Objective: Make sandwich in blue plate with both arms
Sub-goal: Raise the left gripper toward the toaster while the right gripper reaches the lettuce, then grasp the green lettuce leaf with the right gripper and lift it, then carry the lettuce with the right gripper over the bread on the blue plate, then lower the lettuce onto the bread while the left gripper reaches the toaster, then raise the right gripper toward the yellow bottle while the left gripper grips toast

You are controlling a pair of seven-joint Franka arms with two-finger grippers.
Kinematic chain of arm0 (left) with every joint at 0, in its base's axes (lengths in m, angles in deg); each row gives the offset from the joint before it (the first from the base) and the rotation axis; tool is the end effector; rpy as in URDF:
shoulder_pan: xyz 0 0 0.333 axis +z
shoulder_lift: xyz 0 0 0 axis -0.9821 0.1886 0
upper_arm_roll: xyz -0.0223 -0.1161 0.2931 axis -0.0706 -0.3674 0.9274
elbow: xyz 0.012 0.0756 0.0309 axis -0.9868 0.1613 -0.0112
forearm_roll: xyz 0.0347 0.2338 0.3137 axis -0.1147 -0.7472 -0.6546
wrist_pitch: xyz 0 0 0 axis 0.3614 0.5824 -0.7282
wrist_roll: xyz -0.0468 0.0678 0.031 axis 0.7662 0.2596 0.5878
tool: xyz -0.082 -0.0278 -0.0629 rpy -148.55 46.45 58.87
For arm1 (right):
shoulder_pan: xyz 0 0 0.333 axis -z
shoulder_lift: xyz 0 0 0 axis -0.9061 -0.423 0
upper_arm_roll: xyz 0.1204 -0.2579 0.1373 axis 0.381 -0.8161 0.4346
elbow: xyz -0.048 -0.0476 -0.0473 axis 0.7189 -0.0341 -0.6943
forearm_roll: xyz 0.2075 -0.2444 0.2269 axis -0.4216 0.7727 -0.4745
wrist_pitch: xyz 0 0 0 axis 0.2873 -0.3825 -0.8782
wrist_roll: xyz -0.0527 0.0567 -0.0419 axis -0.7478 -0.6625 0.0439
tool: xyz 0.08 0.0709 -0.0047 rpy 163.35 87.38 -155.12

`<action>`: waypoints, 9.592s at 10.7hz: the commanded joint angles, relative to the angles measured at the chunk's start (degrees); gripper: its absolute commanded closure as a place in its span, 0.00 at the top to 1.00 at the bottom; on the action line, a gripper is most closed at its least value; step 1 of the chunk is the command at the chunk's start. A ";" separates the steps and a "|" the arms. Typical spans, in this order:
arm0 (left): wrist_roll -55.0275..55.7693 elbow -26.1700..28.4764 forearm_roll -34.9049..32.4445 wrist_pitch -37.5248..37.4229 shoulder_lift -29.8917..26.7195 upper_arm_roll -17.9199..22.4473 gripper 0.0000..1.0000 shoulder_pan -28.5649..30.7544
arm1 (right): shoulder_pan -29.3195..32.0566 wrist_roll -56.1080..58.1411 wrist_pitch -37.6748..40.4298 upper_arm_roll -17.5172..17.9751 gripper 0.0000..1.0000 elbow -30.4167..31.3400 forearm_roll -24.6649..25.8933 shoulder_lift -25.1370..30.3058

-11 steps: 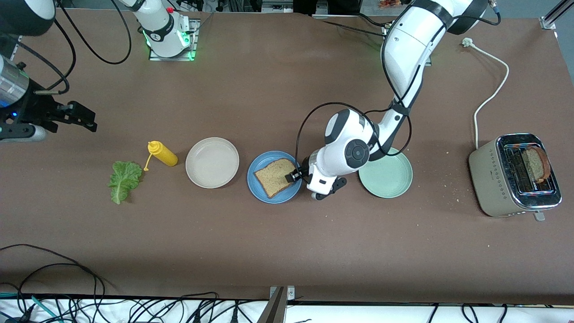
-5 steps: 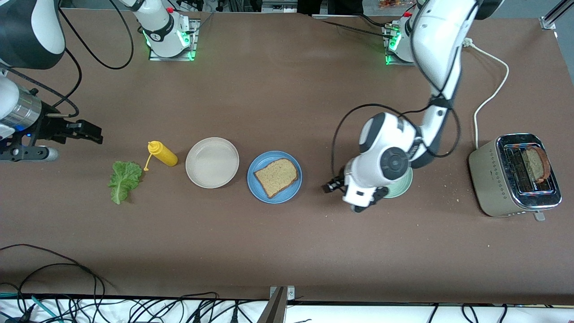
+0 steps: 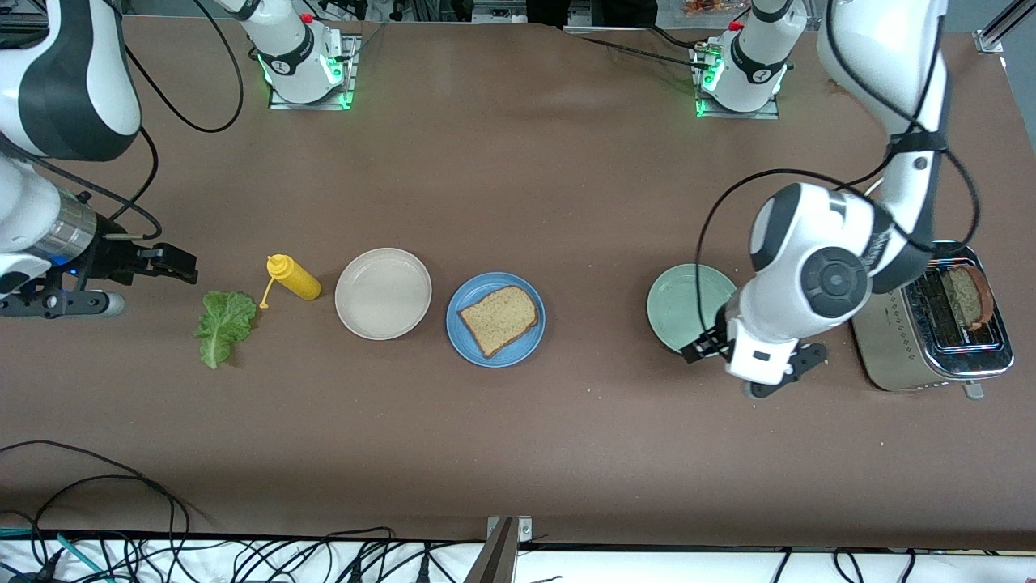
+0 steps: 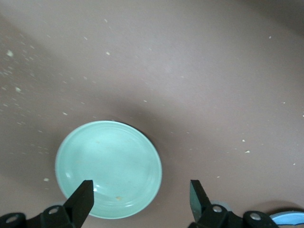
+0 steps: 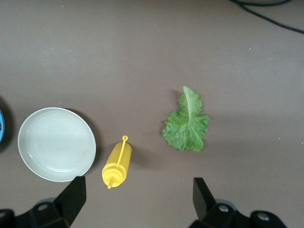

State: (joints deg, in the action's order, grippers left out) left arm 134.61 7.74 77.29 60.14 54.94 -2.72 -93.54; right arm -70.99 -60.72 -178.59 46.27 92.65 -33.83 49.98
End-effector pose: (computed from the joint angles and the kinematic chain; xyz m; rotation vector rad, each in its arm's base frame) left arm 0.6843 -0.1890 0.3753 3.0218 0.8263 -0.1153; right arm 0.6349 0.0247 0.5052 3.1198 0.0558 -0.0438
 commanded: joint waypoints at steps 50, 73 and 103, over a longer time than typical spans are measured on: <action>-33.21 -0.85 -2.83 -16.57 -18.12 0.74 1.00 17.49 | -17.33 -25.66 7.65 3.10 0.00 -19.54 -5.50 -15.79; -35.68 -0.15 -2.74 -16.66 -17.86 0.74 1.00 18.45 | -34.14 -49.62 -23.83 2.66 0.00 -15.07 5.05 -34.51; -54.47 -0.85 -9.25 -6.55 -6.71 1.18 1.00 33.13 | -16.32 -7.12 3.49 2.49 1.00 -23.24 3.82 -23.88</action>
State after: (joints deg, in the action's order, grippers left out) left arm 83.48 7.47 69.53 52.43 45.58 -1.05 -61.66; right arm -90.19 -74.73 -179.44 47.97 70.17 -29.73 23.88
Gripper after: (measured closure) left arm 0.000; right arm 0.000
